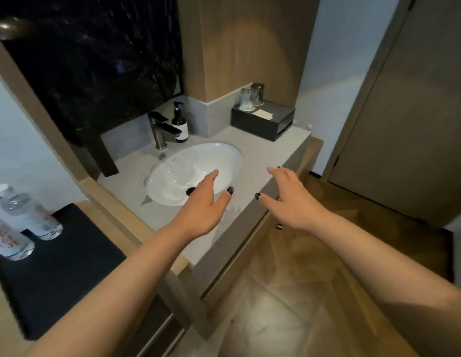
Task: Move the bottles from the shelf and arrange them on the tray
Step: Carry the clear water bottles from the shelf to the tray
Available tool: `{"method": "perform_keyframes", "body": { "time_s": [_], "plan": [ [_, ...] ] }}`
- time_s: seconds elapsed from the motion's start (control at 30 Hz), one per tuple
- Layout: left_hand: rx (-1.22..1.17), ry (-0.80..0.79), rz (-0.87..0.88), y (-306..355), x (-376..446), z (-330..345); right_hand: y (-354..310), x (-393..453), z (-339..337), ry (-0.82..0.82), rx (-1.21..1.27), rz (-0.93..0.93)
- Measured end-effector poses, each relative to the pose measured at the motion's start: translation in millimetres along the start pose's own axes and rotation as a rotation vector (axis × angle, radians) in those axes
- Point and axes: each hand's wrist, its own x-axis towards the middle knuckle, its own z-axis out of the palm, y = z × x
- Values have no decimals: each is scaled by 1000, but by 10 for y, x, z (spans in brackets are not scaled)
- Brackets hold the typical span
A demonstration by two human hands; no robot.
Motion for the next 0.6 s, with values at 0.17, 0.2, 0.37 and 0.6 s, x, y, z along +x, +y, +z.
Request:
{"method": "perform_keyframes", "body": {
  "time_s": [0.17,0.2,0.37,0.6],
  "plan": [
    [30,-57,37,530,325,403,567,-20,-525,105,-24,72],
    [36,-67,40,605,411,476,665,-8,-603,135,-33,90],
    [89,-134,62,835,966,816,1123,230,-815,176,-60,170],
    [143,-245,163,990,2174,1241,1801,1125,-985,117,-108,269]
  ]
}}
